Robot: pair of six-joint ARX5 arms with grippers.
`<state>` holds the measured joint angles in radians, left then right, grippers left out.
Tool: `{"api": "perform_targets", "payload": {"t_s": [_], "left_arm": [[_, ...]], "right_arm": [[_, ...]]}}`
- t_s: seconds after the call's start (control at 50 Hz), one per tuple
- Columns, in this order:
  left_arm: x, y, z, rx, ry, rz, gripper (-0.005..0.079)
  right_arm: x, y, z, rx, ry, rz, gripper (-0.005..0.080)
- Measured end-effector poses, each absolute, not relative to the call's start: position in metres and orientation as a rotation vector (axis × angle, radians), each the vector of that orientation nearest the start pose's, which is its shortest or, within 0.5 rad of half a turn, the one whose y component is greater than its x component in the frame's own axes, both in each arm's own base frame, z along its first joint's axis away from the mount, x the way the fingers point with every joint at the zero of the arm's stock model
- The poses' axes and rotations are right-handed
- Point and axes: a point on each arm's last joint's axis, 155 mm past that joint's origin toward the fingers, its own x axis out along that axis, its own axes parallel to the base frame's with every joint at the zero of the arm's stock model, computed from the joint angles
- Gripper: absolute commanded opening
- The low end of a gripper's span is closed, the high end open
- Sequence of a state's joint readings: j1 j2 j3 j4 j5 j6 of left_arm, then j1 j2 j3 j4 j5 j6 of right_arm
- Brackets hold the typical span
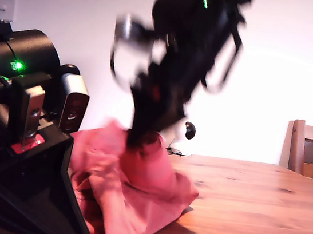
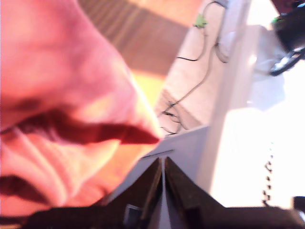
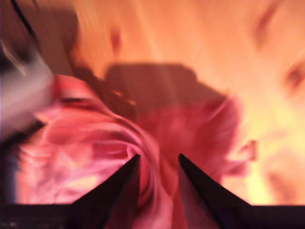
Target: Fold the underwear in front of you. After folding it, place it to the left side.
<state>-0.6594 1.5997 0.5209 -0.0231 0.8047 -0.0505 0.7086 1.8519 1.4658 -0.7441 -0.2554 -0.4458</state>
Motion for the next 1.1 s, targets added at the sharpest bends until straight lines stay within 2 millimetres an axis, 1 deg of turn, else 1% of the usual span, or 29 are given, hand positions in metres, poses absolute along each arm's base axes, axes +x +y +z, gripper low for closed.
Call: {"api": "perform_targets", "payload": {"t_s": [0.08,0.24,0.3,0.34,0.42,0.56,0.62,0.72,0.8,0.9,0.96,1.04,1.1], "left_arm": [[0.145,-0.278,0.004,-0.116,1.225,-1.262,-0.0024],[0.146,-0.278,0.003,-0.112,1.226,-1.256,-0.0024],[0.146,-0.277,0.003,-0.111,1.229,-1.253,-0.0024],[0.145,-0.277,0.002,-0.111,1.233,-1.252,-0.0024],[0.146,-0.276,0.002,-0.106,1.23,-1.246,-0.0024],[0.145,-0.277,0.002,-0.113,1.235,-1.252,-0.0024],[0.138,-0.277,0.006,-0.152,1.272,-1.264,-0.0024],[0.135,-0.276,0.01,-0.16,1.281,-1.266,-0.0024],[0.136,-0.277,0.026,-0.159,1.236,-1.277,-0.0024],[0.144,-0.28,0.055,-0.149,1.121,-1.288,-0.0024],[0.156,-0.279,0.067,-0.117,1.037,-1.254,-0.0024],[0.178,-0.275,0.075,-0.066,0.939,-1.167,-0.0024],[0.192,-0.271,0.073,-0.034,0.902,-1.1,-0.0024]], "right_arm": [[0.311,0.328,0.108,-0.629,0.936,1.105,0.0226],[0.309,0.32,0.104,-0.65,0.971,1.081,0.0229],[0.302,0.314,0.103,-0.653,1.015,1.083,0.023],[0.294,0.311,0.103,-0.62,1.069,1.077,0.0234],[0.277,0.305,0.101,-0.589,1.151,1.097,0.027],[0.263,0.305,0.101,-0.535,1.213,1.117,0.0301],[0.259,0.304,0.1,-0.536,1.233,1.117,0.0301],[0.258,0.308,0.101,-0.539,1.221,1.126,0.0301],[0.258,0.308,0.101,-0.539,1.221,1.127,0.0301],[0.258,0.307,0.1,-0.539,1.225,1.126,0.0301],[0.256,0.306,0.1,-0.539,1.232,1.125,0.0301],[0.256,0.306,0.1,-0.536,1.235,1.122,0.0301],[0.255,0.307,0.101,-0.528,1.238,1.126,0.0301]]}}
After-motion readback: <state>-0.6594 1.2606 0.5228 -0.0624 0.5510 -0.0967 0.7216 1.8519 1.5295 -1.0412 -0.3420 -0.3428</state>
